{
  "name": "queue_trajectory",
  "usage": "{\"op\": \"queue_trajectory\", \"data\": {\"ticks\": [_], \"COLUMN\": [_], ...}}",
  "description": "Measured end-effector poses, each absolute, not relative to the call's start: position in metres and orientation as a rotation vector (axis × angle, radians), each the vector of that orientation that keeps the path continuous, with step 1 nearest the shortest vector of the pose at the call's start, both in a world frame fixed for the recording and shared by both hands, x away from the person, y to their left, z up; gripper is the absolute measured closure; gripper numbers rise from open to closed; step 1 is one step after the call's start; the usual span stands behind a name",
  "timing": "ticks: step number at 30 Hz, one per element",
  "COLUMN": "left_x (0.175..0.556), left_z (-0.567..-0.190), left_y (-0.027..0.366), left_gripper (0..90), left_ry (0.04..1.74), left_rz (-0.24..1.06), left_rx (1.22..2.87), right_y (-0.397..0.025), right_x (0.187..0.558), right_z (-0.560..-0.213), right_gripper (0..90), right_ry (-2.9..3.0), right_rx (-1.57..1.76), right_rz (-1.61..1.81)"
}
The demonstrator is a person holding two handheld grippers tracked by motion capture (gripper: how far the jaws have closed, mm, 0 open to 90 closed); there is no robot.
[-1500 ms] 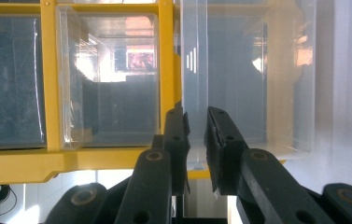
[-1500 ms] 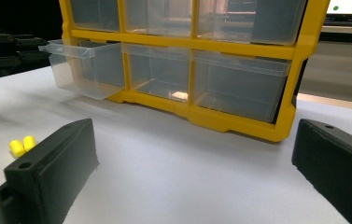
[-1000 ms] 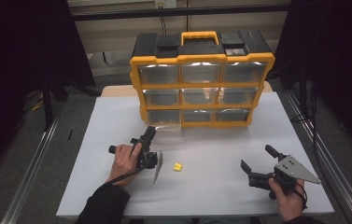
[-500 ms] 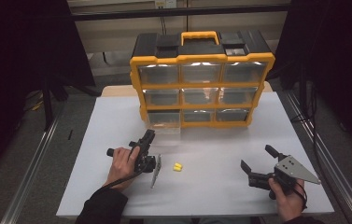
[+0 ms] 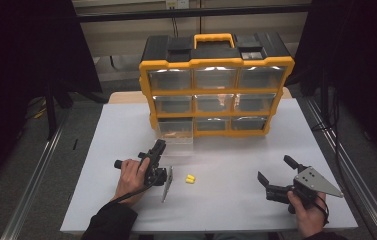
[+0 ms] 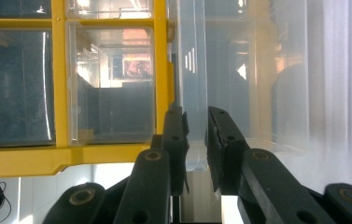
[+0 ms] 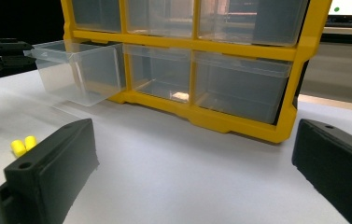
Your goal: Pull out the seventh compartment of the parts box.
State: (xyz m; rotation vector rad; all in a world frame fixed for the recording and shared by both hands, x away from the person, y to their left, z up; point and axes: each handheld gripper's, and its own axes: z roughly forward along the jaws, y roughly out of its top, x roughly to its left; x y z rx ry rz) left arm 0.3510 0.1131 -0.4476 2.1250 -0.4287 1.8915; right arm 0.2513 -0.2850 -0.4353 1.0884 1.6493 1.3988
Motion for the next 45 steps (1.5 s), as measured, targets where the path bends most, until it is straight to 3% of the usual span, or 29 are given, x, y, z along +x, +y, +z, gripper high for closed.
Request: {"op": "queue_trajectory", "data": {"ticks": [3, 11, 23, 33, 42, 45], "left_x": [0.350, 0.348, 0.351, 0.356, 0.365, 0.365], "left_z": [-0.448, -0.446, -0.441, -0.434, -0.433, -0.433], "left_y": [0.113, 0.109, 0.113, 0.121, 0.135, 0.139], "left_gripper": [77.7, 48.9, 21.9, 12.8, 15.3, 11.9], "left_ry": [-0.394, -0.263, 0.076, 0.388, 0.679, 0.747], "left_rz": [1.875, 1.803, 1.546, 1.216, 0.838, 0.735], "left_rx": [2.117, 2.072, 2.039, 1.961, 1.864, 1.803], "right_y": [-0.285, -0.285, -0.285, -0.284, -0.284, -0.284], "right_x": [0.252, 0.252, 0.252, 0.252, 0.252, 0.252], "right_z": [-0.435, -0.435, -0.436, -0.435, -0.435, -0.436], "right_gripper": [0.0, 0.0, 0.0, 0.0, 0.0, 0.0], "right_ry": [1.651, 1.651, 1.656, 1.656, 1.660, 1.659], "right_rx": [1.090, 1.090, 1.085, 1.084, 1.086, 1.085], "right_rz": [1.395, 1.396, 1.395, 1.394, 1.394, 1.394]}}
